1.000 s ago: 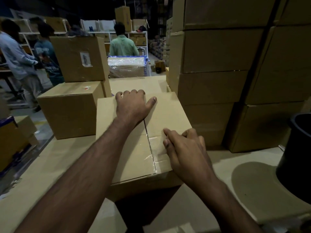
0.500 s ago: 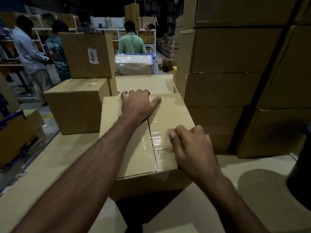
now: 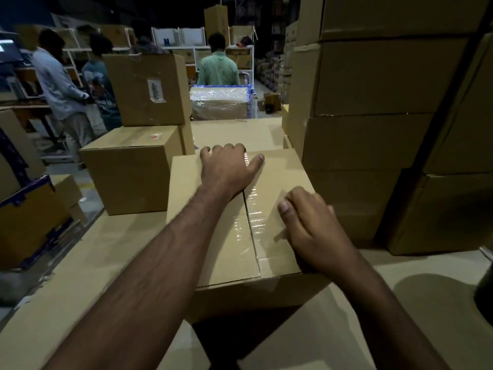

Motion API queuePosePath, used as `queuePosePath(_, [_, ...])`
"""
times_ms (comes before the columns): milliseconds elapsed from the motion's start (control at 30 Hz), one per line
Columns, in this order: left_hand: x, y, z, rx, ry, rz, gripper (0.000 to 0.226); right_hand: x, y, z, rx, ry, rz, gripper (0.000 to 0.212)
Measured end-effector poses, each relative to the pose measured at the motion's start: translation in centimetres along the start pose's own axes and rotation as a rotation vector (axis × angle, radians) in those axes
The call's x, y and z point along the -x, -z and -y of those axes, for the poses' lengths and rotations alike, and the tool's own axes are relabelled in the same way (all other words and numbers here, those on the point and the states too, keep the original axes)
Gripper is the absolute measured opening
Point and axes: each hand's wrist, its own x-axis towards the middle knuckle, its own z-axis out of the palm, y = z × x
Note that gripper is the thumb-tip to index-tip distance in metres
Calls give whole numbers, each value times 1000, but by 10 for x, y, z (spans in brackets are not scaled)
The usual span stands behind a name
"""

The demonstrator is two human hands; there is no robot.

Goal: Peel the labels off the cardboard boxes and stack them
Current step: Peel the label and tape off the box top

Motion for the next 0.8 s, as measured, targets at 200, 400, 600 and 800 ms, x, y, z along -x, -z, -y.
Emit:
queuePosePath(200, [2, 1, -1, -2, 0, -2, 65, -18, 7, 3, -32, -59, 33, 16])
queuePosePath(400, [1, 0, -1, 13, 4, 1, 64, 1, -3, 4, 17, 12, 48, 30])
queuePosePath(600, [3, 0, -1, 9, -6, -8, 65, -23, 12, 1, -75, -81, 47, 15])
queuePosePath(800, [6, 2, -2, 5, -1, -24, 64, -3, 4, -8, -169, -46, 43, 23])
